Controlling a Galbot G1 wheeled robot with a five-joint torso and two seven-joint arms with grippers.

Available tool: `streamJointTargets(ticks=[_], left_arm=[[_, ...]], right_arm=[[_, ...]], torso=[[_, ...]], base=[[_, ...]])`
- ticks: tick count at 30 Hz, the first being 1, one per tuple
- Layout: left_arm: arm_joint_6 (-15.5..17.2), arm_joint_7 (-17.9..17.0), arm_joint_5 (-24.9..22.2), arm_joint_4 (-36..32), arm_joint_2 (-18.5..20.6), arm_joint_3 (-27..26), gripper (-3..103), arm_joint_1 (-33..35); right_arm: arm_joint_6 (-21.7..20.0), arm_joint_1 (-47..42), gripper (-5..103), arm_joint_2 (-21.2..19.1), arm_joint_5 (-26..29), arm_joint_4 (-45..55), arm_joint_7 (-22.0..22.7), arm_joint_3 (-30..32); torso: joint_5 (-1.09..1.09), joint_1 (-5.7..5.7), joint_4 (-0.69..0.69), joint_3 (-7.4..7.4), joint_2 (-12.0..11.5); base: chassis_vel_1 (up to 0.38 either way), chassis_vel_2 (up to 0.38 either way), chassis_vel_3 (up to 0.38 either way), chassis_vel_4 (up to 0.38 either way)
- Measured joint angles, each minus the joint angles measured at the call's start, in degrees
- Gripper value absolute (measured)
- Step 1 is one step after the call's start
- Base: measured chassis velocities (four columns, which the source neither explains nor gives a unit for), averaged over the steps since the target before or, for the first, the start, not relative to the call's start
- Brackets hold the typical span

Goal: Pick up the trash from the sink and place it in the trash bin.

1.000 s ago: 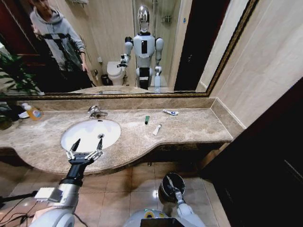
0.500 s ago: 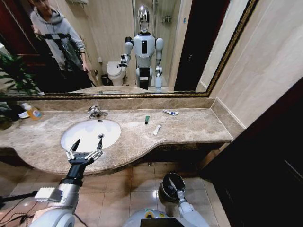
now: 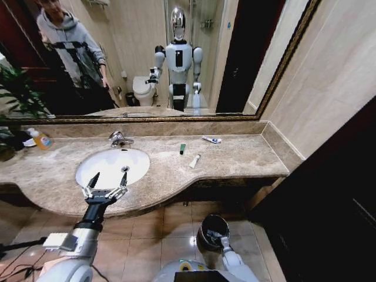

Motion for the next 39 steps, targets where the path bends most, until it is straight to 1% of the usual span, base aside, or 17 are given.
streamJointTargets(ticks=[2, 3, 6, 10, 13, 14, 17, 18, 23, 28, 31, 34, 35, 36, 37, 38, 39], left_arm=[[0.0, 0.0, 0.0, 0.0, 0.0, 0.0, 100, 0.0], [0.0, 0.0, 0.0, 0.0, 0.0, 0.0, 100, 0.0], [0.0, 0.0, 0.0, 0.0, 0.0, 0.0, 100, 0.0], [0.0, 0.0, 0.0, 0.0, 0.0, 0.0, 100, 0.0], [0.0, 0.0, 0.0, 0.0, 0.0, 0.0, 100, 0.0], [0.0, 0.0, 0.0, 0.0, 0.0, 0.0, 100, 0.0], [0.0, 0.0, 0.0, 0.0, 0.0, 0.0, 100, 0.0], [0.0, 0.0, 0.0, 0.0, 0.0, 0.0, 100, 0.0], [0.0, 0.0, 0.0, 0.0, 0.0, 0.0, 100, 0.0], [0.0, 0.0, 0.0, 0.0, 0.0, 0.0, 100, 0.0], [0.0, 0.0, 0.0, 0.0, 0.0, 0.0, 100, 0.0], [0.0, 0.0, 0.0, 0.0, 0.0, 0.0, 100, 0.0], [0.0, 0.0, 0.0, 0.0, 0.0, 0.0, 100, 0.0], [0.0, 0.0, 0.0, 0.0, 0.0, 0.0, 100, 0.0], [0.0, 0.0, 0.0, 0.0, 0.0, 0.0, 100, 0.0], [0.0, 0.0, 0.0, 0.0, 0.0, 0.0, 100, 0.0], [0.0, 0.0, 0.0, 0.0, 0.0, 0.0, 100, 0.0]], right_arm=[[-1.6, -4.5, 96, -0.5, 2.9, 7.3, 0.1, -0.3], [-1.6, -4.5, 96, -0.5, 2.9, 7.3, 0.1, -0.3], [-3.4, -11.6, 100, -1.3, 5.8, 20.6, 0.3, 0.2], [-3.0, -15.7, 100, -1.4, 6.1, 27.6, 1.1, 1.5], [-1.1, -23.7, 100, -1.0, 6.6, 38.9, 3.0, 3.6], [-1.1, -23.7, 100, -1.0, 6.6, 38.9, 3.0, 3.6], [1.6, -34.0, 100, 0.6, 6.7, 51.3, 5.4, 5.4], [1.6, -34.0, 100, 0.6, 6.7, 51.3, 5.4, 5.4], [5.1, -42.3, 100, 1.8, 6.8, 65.7, 6.2, 5.5], [5.1, -43.7, 100, 0.8, 9.5, 74.1, 6.8, 5.0], [3.4, -42.5, 100, 0.4, 11.1, 78.9, 6.7, 4.8], [-3.4, -36.2, 100, 0.4, 11.6, 85.8, 5.1, 3.1], [-3.4, -36.2, 100, 0.4, 11.6, 85.8, 5.1, 3.1], [-6.8, -33.0, 100, -0.3, 12.0, 87.2, 4.5, 1.9], [-6.8, -33.0, 100, -0.3, 12.0, 87.2, 4.5, 1.9], [-9.9, -29.4, 100, -1.4, 12.4, 87.7, 3.9, 0.1], [-10.8, -27.6, 100, -1.9, 12.4, 87.6, 3.7, -0.7]], torso=[[0.01, 0.00, -0.03, 0.00, 0.0], [0.01, 0.00, -0.03, 0.00, 0.0], [0.00, -0.01, -0.02, 0.00, 0.0], [0.00, -0.01, -0.01, 0.00, 0.0], [0.00, -0.01, -0.01, 0.00, 0.0], [0.00, -0.01, -0.01, 0.00, 0.0], [0.00, -0.01, -0.03, 0.00, 0.0], [0.00, -0.01, -0.03, 0.00, 0.0], [-0.01, -0.01, -0.02, 0.00, 0.0], [-0.01, -0.01, -0.02, 0.00, 0.0], [-0.01, 0.00, -0.02, 0.00, 0.0], [-0.01, 0.00, -0.01, 0.01, 0.0], [-0.01, 0.00, -0.01, 0.01, 0.0], [-0.01, 0.00, -0.02, 0.01, 0.0], [-0.01, 0.00, -0.02, 0.01, 0.0], [-0.01, 0.00, -0.01, 0.01, 0.0], [0.00, 0.00, -0.01, 0.01, 0.0]], base=[[0.000, 0.000, 0.000, 0.000], [0.000, 0.000, 0.000, 0.000], [0.000, 0.000, 0.000, 0.000], [0.000, 0.000, 0.000, 0.000], [0.000, 0.000, 0.000, 0.000], [0.000, 0.000, 0.000, 0.000], [0.000, 0.000, 0.000, 0.000], [0.000, 0.000, 0.000, 0.000], [0.000, 0.000, 0.000, 0.000], [0.000, 0.000, 0.000, 0.000], [0.000, 0.000, 0.000, 0.000], [0.000, 0.000, 0.000, 0.000], [0.000, 0.000, 0.000, 0.000], [0.000, 0.000, 0.000, 0.000], [0.000, 0.000, 0.000, 0.000], [0.000, 0.000, 0.000, 0.000], [0.000, 0.000, 0.000, 0.000]])
